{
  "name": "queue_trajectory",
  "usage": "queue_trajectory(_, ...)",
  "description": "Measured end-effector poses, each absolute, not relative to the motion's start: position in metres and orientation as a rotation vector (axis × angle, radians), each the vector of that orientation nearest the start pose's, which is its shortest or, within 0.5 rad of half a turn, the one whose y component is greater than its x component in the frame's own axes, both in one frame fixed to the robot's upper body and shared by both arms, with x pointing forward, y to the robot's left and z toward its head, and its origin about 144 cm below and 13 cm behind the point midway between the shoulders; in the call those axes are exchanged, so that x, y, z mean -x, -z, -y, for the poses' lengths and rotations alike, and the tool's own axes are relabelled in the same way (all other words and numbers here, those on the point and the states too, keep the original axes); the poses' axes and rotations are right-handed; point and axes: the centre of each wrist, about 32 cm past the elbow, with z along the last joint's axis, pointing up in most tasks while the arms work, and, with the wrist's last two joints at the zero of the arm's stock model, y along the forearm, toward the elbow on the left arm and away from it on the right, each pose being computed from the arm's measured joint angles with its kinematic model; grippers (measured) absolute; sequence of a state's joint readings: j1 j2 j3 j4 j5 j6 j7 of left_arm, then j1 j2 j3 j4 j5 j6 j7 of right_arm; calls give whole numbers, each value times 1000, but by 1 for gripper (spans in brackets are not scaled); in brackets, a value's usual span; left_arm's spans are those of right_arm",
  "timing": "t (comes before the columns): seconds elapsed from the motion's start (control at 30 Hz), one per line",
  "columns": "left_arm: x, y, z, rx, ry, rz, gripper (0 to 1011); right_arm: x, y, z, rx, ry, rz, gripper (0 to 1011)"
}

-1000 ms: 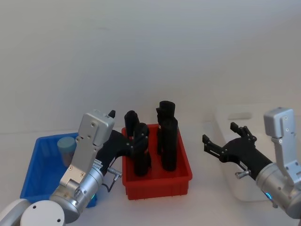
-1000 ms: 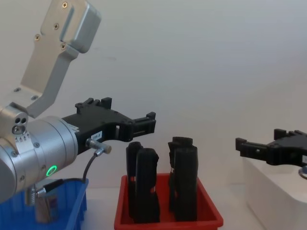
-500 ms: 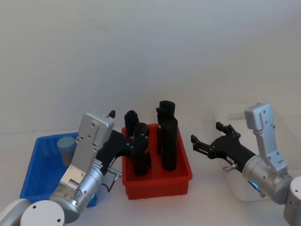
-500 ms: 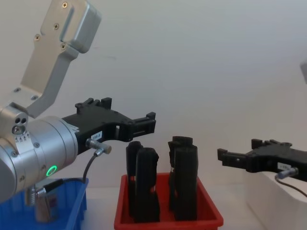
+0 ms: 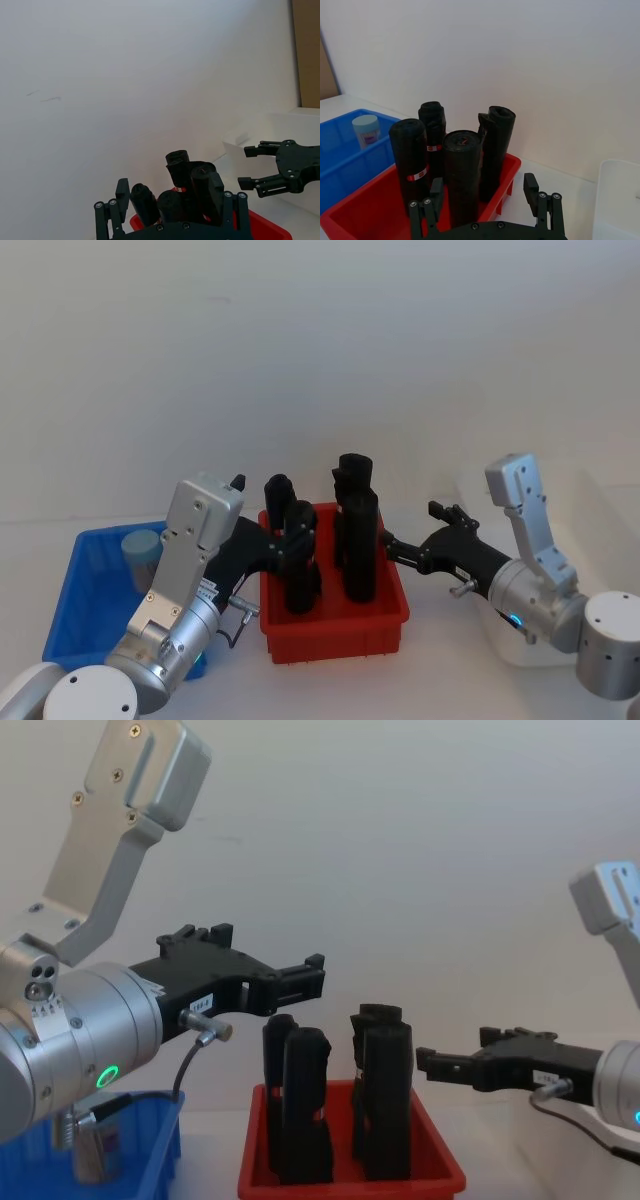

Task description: Pick the cotton swabs from the blue box and place them into the white box.

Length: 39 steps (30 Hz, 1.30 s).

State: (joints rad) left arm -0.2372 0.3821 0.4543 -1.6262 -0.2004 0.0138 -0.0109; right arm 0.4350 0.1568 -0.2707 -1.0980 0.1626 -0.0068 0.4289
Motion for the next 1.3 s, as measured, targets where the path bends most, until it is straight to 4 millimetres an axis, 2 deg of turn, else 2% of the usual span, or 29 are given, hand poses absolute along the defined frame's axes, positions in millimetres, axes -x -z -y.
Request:
queue_trajectory(0.53,-492,-1204,-198,-61,-1124,268,1004,-603,-1141,212,138,881,-36,1002)
queue_trajectory(1.3,-492,-1204,-198,-61,-1124,268,1004,-630,-1138,205,136,824,-52,1002)
